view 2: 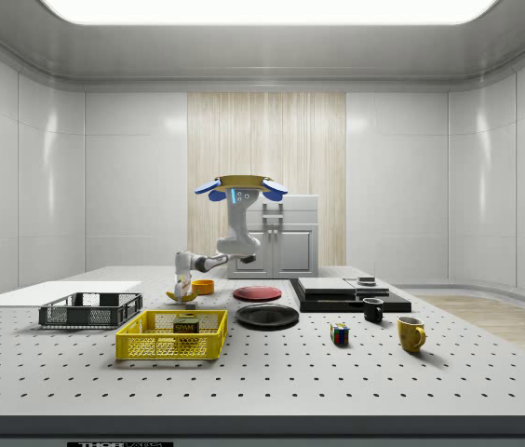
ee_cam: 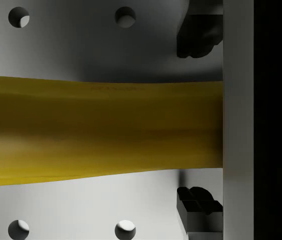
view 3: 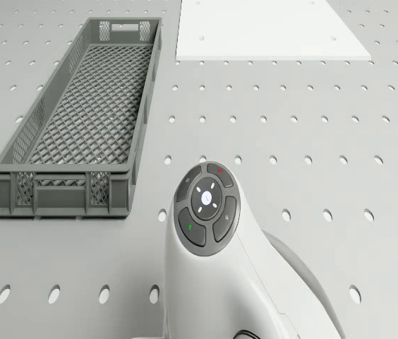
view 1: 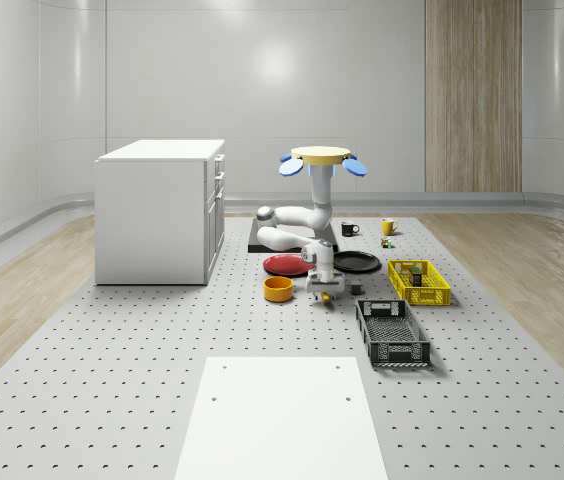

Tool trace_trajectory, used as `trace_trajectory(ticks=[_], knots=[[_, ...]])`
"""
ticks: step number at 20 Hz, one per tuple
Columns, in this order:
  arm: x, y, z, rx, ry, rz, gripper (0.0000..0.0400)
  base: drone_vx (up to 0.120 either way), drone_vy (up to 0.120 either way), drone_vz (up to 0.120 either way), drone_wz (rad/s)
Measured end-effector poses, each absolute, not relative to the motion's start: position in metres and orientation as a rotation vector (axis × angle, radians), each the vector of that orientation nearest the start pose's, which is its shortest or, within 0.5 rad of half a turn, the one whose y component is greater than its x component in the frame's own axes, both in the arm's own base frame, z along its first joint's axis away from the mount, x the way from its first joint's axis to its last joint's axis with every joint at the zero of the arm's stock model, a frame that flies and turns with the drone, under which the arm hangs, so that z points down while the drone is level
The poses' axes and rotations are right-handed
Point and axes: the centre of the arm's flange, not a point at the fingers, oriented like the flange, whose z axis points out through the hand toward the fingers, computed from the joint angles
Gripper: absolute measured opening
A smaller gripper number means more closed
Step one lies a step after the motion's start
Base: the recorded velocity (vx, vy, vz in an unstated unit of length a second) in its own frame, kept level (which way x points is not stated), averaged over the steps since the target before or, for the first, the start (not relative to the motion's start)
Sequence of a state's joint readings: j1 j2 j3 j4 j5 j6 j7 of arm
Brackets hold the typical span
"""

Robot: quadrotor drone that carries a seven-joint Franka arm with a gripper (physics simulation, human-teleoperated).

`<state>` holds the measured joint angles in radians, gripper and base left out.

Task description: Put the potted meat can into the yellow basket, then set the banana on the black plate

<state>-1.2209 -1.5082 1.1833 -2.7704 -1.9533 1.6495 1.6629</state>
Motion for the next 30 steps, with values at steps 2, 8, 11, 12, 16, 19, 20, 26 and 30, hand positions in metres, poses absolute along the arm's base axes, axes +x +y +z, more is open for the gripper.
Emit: trace_trajectory(ticks=[2, 8, 11, 12, 16, 19, 20, 26, 30], knots=[[0.323, 0.009, 0.552, 0.001, -0.002, 0.786, 0.0250, 0.000, 0.000, 0.000, 0.000], [0.323, 0.010, 0.552, -0.002, 0.000, 0.792, 0.0196, 0.000, 0.000, 0.000, 0.000], [0.323, 0.010, 0.546, -0.003, 0.002, 0.796, 0.0196, 0.000, 0.000, 0.000, 0.000], [0.323, 0.010, 0.543, -0.004, 0.002, 0.797, 0.0196, 0.000, 0.000, 0.000, 0.000], [0.323, 0.010, 0.527, -0.005, 0.003, 0.796, 0.0199, 0.000, 0.000, 0.110, 0.000], [0.323, 0.010, 0.516, -0.005, 0.003, 0.793, 0.0199, 0.000, 0.000, 0.120, 0.000], [0.323, 0.010, 0.513, -0.005, 0.003, 0.792, 0.0199, 0.000, 0.000, 0.120, 0.000], [0.323, 0.010, 0.504, -0.005, 0.003, 0.789, 0.0199, -0.067, 0.067, 0.100, 0.000], [0.323, 0.010, 0.502, -0.005, 0.004, 0.788, 0.0199, -0.120, 0.120, 0.000, 0.000]])
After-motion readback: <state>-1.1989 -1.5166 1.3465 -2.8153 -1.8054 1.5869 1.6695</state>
